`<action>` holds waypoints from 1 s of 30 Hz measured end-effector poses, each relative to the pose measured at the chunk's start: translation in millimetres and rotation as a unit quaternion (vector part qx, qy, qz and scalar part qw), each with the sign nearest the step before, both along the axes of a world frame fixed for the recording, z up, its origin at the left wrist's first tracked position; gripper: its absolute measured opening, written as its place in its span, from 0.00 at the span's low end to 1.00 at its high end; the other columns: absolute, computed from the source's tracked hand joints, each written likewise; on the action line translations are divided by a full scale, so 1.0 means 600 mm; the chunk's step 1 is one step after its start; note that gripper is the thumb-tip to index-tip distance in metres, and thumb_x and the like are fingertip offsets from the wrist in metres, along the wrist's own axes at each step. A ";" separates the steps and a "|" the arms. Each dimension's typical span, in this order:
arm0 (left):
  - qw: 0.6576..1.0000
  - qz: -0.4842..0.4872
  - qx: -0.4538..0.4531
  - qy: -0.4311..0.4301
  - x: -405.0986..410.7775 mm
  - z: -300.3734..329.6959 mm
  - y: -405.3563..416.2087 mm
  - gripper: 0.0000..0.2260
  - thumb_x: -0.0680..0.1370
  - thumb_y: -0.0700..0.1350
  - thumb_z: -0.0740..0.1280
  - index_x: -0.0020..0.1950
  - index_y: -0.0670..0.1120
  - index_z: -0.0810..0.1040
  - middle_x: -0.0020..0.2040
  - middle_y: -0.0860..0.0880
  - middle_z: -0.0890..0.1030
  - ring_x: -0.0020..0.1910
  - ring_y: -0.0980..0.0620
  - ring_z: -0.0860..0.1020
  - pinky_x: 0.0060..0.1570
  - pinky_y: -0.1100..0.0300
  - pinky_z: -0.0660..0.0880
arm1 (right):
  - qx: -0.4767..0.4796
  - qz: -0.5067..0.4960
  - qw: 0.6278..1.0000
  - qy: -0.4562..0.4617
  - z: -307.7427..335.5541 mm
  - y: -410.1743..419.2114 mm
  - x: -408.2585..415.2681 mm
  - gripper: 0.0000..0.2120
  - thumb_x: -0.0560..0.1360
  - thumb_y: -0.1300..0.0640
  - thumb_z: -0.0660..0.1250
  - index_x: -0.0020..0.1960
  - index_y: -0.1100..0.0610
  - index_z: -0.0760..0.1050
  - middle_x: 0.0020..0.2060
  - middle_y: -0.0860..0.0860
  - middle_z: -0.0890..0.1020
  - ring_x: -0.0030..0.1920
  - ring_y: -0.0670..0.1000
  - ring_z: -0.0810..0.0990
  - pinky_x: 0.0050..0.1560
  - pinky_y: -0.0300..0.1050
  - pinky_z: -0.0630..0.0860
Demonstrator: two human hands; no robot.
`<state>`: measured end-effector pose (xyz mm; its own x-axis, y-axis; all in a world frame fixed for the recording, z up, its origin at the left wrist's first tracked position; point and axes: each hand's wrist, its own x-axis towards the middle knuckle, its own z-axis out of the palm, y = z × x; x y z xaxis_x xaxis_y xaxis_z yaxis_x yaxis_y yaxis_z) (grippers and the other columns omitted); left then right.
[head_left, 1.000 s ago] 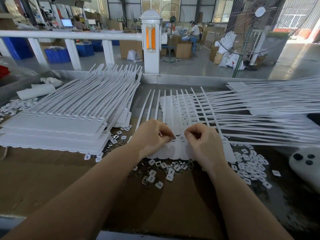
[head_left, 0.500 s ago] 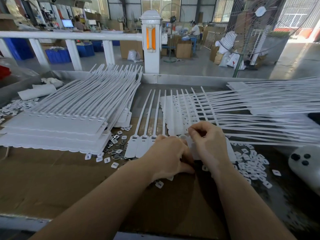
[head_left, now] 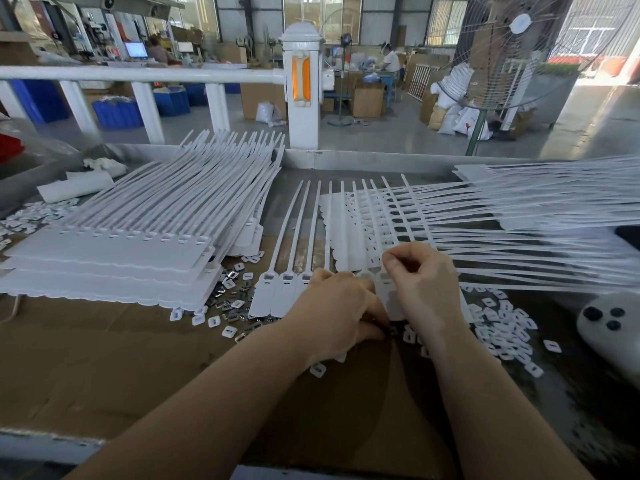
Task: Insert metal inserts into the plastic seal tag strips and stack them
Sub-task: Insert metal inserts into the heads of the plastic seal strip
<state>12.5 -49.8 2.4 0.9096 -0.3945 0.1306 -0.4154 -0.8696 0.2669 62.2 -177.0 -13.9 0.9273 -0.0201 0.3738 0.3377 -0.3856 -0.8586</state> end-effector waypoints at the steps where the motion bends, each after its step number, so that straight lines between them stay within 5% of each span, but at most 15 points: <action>1: 1.000 -0.007 0.013 -0.012 -0.001 -0.002 0.001 0.09 0.76 0.55 0.64 0.55 0.59 0.80 0.49 0.56 0.75 0.54 0.55 0.68 0.53 0.58 0.53 | -0.001 -0.002 1.000 0.001 0.000 0.000 0.000 0.07 0.74 0.60 0.67 0.40 0.50 0.77 0.35 0.43 0.79 0.41 0.43 0.77 0.41 0.34 0.71; 6: 0.996 -0.023 0.030 -0.078 -0.006 -0.017 0.008 0.11 0.77 0.56 0.62 0.55 0.58 0.80 0.50 0.57 0.76 0.54 0.56 0.68 0.57 0.59 0.53 | 0.004 -0.005 1.000 0.008 0.000 0.000 -0.001 0.06 0.74 0.59 0.67 0.41 0.50 0.77 0.36 0.44 0.79 0.42 0.44 0.77 0.44 0.37 0.74; 12: 0.989 0.043 -0.144 -0.009 0.000 -0.017 0.013 0.03 0.71 0.51 0.71 0.42 0.53 0.81 0.40 0.61 0.74 0.43 0.63 0.70 0.55 0.58 0.64 | 0.024 -0.030 0.999 0.015 0.004 -0.004 0.000 0.05 0.75 0.58 0.67 0.41 0.49 0.77 0.35 0.43 0.79 0.39 0.41 0.77 0.36 0.28 0.69; 16: 0.965 0.119 -0.231 0.047 0.025 -0.003 0.021 0.03 0.74 0.48 0.69 0.44 0.50 0.81 0.40 0.60 0.75 0.42 0.60 0.74 0.44 0.67 0.70 | -0.005 -0.146 0.989 0.010 0.006 -0.012 0.004 0.06 0.76 0.57 0.65 0.42 0.48 0.74 0.37 0.44 0.77 0.45 0.51 0.78 0.53 0.48 0.74; 19: 0.957 0.142 -0.245 0.067 0.049 0.002 0.025 0.07 0.76 0.46 0.67 0.50 0.45 0.82 0.41 0.56 0.78 0.44 0.56 0.76 0.47 0.64 0.71 | -0.029 -0.194 0.980 0.037 0.005 -0.017 0.003 0.05 0.77 0.56 0.62 0.45 0.47 0.73 0.41 0.45 0.75 0.49 0.53 0.77 0.60 0.59 0.70; 25: 0.956 0.171 -0.224 0.083 0.085 0.004 0.021 0.08 0.78 0.44 0.65 0.53 0.44 0.81 0.48 0.49 0.82 0.44 0.54 0.75 0.46 0.62 0.70 | -0.053 -0.164 0.983 0.067 0.001 -0.018 0.006 0.08 0.78 0.57 0.61 0.54 0.53 0.77 0.51 0.51 0.80 0.52 0.53 0.77 0.60 0.57 0.70; 30: 0.966 0.168 -0.177 0.090 0.097 0.008 0.022 0.04 0.76 0.47 0.67 0.47 0.49 0.81 0.41 0.54 0.79 0.44 0.53 0.77 0.51 0.56 0.73 | -0.059 -0.164 0.980 0.090 -0.001 -0.017 0.008 0.07 0.78 0.55 0.61 0.53 0.51 0.77 0.51 0.49 0.79 0.51 0.50 0.76 0.59 0.57 0.71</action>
